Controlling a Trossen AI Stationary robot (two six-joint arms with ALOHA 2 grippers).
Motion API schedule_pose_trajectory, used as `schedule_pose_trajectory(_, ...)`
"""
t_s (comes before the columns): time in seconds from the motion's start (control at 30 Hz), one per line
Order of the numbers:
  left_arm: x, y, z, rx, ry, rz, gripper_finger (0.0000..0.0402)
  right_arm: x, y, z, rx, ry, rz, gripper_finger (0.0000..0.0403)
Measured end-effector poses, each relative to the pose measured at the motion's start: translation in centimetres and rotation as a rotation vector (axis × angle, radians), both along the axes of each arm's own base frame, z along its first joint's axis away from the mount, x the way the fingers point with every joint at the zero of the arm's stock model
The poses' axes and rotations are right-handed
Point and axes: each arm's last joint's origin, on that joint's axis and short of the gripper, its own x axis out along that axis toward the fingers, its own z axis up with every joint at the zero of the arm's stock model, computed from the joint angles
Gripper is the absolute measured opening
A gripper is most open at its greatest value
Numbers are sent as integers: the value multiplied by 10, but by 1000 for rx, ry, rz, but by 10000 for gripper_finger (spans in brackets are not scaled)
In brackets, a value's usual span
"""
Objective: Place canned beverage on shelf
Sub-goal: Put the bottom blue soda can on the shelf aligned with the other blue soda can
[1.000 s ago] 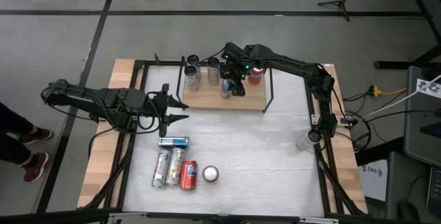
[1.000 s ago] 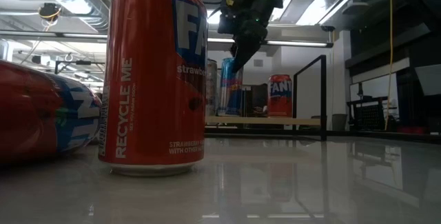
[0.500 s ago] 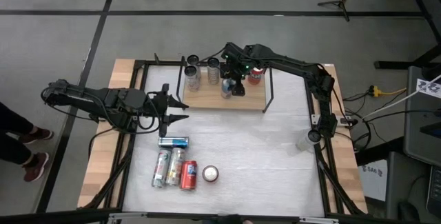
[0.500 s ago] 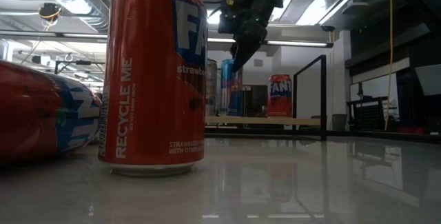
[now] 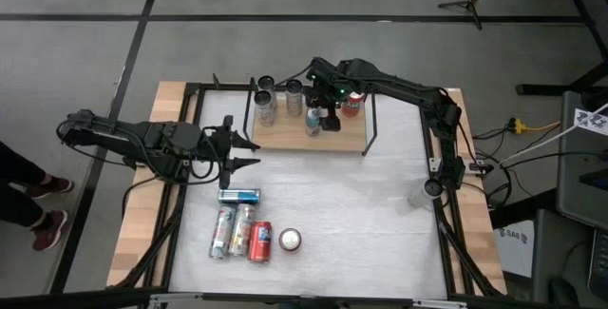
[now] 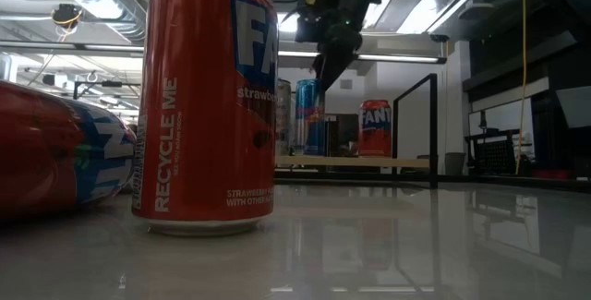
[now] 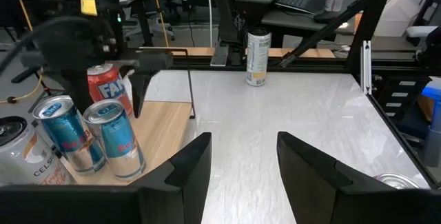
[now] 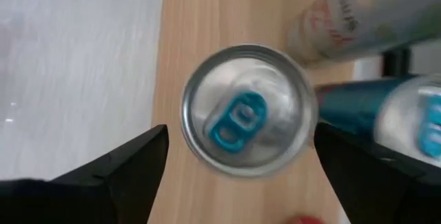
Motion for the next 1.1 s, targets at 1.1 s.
schedule_pose_trajectory(1.1,0,0,0,0,0,0,158,13,100,45,-50,53,10,356)
